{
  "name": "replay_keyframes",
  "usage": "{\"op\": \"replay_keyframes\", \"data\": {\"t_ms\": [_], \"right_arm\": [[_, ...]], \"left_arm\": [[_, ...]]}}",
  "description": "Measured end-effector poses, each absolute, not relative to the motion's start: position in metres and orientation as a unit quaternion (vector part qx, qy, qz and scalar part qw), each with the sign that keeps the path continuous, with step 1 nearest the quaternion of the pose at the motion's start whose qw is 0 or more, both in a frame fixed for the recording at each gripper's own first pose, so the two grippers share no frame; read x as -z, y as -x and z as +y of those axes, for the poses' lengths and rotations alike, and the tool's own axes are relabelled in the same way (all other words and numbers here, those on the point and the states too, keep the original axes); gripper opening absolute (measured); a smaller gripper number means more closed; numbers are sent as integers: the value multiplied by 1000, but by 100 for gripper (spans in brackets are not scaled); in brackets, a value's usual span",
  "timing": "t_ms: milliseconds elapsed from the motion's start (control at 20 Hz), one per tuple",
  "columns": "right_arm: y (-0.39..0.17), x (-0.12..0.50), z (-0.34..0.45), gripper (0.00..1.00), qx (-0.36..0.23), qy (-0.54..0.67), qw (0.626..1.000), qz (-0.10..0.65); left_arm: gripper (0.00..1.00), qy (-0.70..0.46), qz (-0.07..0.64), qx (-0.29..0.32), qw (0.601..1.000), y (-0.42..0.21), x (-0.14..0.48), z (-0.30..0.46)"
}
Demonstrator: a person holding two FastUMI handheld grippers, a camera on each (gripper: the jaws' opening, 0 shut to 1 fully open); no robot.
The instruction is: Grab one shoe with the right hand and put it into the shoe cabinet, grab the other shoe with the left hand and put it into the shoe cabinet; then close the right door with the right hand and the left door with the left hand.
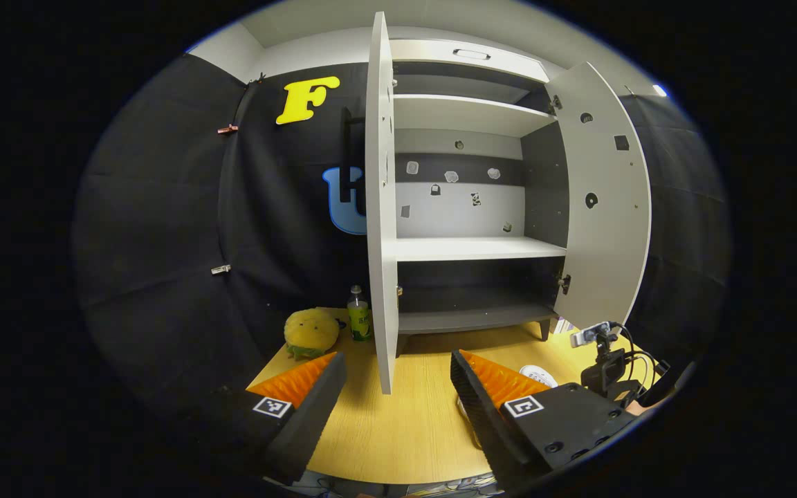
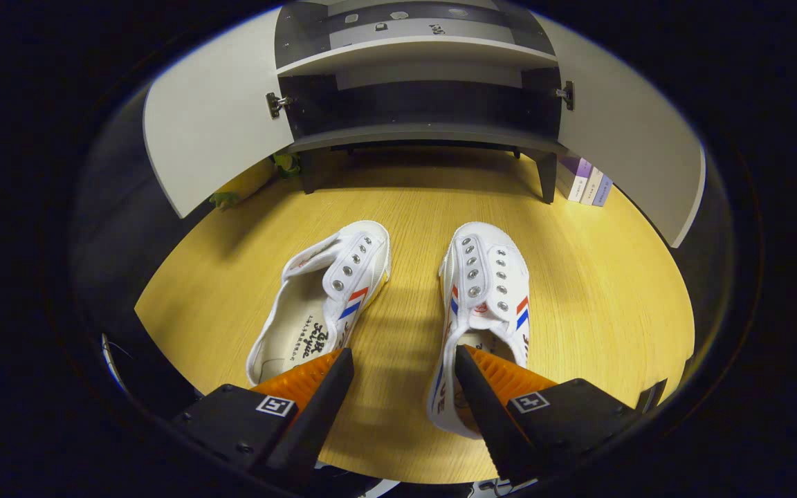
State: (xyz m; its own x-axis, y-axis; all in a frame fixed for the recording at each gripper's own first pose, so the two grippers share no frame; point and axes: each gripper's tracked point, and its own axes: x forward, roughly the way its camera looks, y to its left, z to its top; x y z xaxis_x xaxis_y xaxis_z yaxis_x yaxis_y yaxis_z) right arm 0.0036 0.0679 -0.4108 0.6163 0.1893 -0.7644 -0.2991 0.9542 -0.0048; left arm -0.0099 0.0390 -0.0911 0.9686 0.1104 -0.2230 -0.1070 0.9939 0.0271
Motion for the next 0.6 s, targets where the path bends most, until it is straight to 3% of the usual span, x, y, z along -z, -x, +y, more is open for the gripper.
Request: {"op": "replay_keyframes", "data": {"t_ms": [600], "right_arm": [[-62,419,61,95,-80,63,922,373]], "left_arm": [[95,-18,133,-46,990,4,101,27]]}}
